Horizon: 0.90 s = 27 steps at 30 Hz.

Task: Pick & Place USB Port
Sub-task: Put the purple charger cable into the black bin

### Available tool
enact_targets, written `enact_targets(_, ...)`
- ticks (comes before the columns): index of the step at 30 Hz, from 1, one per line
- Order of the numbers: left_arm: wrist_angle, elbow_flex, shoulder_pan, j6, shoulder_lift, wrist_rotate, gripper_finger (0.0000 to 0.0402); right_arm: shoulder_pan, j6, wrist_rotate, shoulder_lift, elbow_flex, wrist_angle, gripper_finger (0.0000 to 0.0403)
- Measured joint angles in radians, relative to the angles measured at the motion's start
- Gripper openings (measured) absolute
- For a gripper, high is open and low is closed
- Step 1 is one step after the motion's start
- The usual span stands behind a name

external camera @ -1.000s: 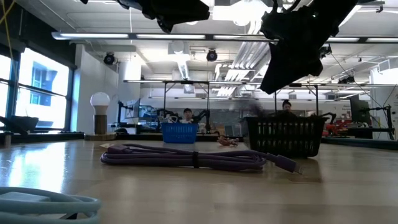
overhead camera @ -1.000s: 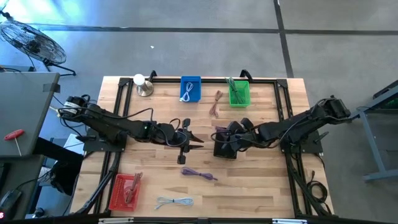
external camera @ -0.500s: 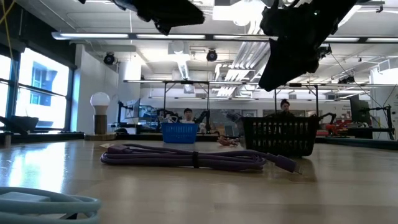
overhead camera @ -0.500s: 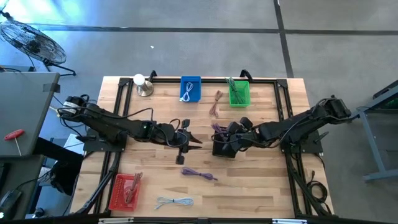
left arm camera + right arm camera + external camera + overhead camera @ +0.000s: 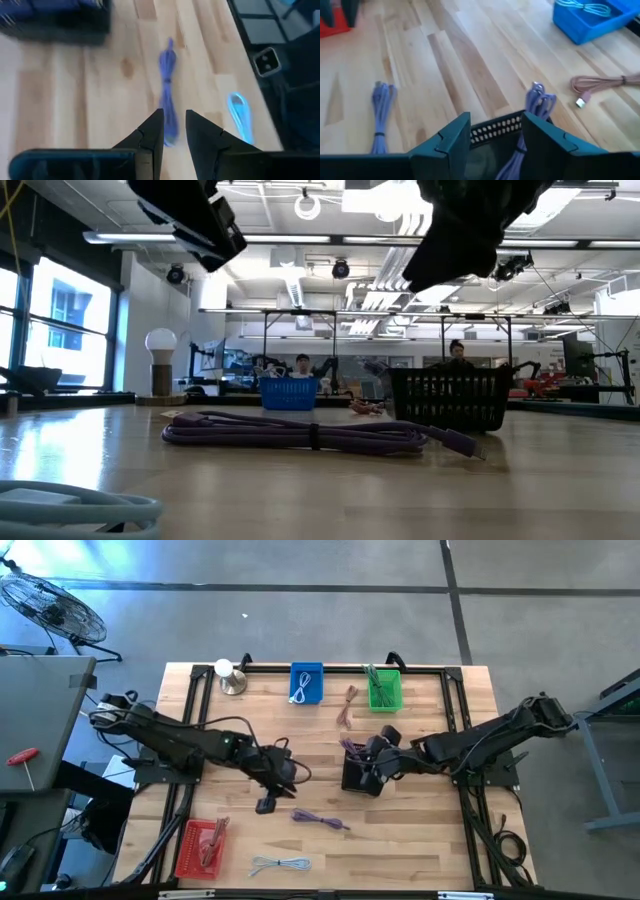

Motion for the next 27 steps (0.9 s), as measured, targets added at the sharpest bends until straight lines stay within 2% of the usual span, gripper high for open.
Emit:
enact_targets(3, 0.009, 0.001, -0.024, 0.043, -0.001, -0.099, 0.0076, 0.0, -0.008, -0.027, 0.0, 0.0, 0.016, 0.0169)
enact_targets(7, 0.019, 0.001, -0.053, 0.035, -0.001, -0.13, 0.0076, 0.0, -0.004, -0.06, 0.0, 0.0, 0.023, 0.0169)
enact_targets(10, 0.014, 0.001, -0.059, -0.014, -0.001, -0.089, 0.0076, 0.009, -0.001, -0.081, 0.0, 0.0, 0.03, 0.0169)
enact_targets(15, 0.056, 0.0, -0.058, -0.106, -0.001, 0.043, 0.0076, 0.042, -0.009, -0.083, 0.0, 0.0, 0.062, 0.0169)
enact_targets(18, 0.068, 0.0, -0.058, -0.09, 0.015, 0.047, 0.0081, 0.063, -0.01, -0.082, 0.0, 0.0, 0.081, 0.0169)
enact_targets(23, 0.07, -0.001, -0.058, -0.037, 0.084, 0.021, 0.0123, 0.097, -0.01, -0.08, 0.0, 0.0, 0.107, 0.0169)
enact_targets(27, 0.167, -0.001, -0.077, -0.001, 0.197, -0.01, 0.0171, 0.117, -0.009, -0.079, 0.0, 0.0, 0.12, 0.0169)
